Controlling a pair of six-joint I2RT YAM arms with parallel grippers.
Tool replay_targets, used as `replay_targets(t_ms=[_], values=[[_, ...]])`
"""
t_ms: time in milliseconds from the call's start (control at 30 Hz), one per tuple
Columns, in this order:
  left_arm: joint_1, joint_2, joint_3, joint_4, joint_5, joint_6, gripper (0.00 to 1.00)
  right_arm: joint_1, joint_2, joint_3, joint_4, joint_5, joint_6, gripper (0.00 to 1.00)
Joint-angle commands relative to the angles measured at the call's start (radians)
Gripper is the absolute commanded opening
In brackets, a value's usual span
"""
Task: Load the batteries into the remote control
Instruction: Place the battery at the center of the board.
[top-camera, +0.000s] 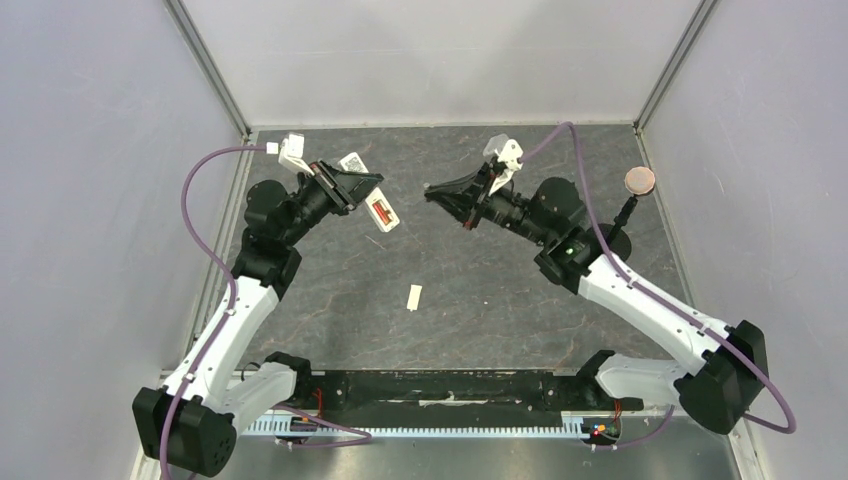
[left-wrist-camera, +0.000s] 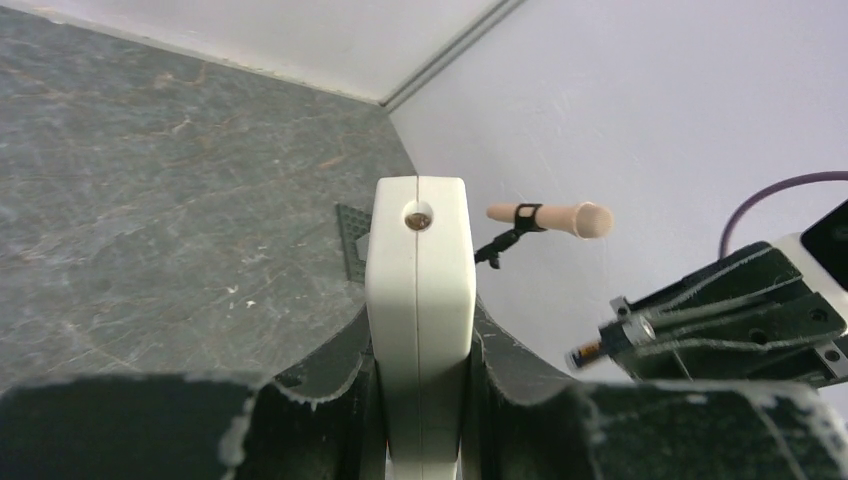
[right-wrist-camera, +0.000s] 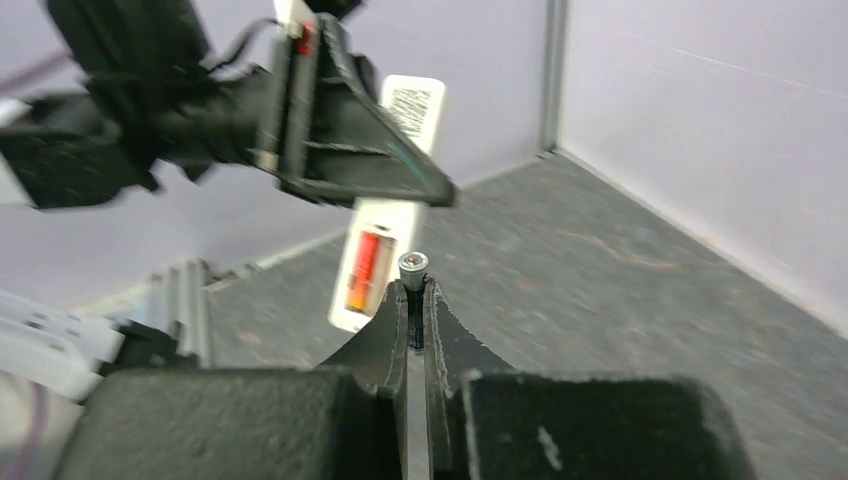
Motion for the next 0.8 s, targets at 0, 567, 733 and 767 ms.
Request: replay_targets(t_ms=[0, 567, 733, 767], values=[[0.002, -0.018, 0.021, 0.111, 0.112, -0.064, 0.02, 0.107, -0.035, -0.031, 0.211, 0.155, 0.224, 0.0], [0.002, -0.05, 0.009, 0.101, 0.157, -0.139, 0.02, 0.284, 0.002, 0.037, 0.11, 0.355, 0.163, 0.0], [0.002, -0.068, 0.01, 0.03, 0.097, -0.105, 0.02, 0.284, 0.001, 0.05, 0.04, 0.47, 0.2, 0.0], [0.002, -0.076, 0.01, -0.003, 0.071, -0.094, 0.02, 0.283, 0.0, 0.053, -0.001, 0.555, 0.234, 0.0]])
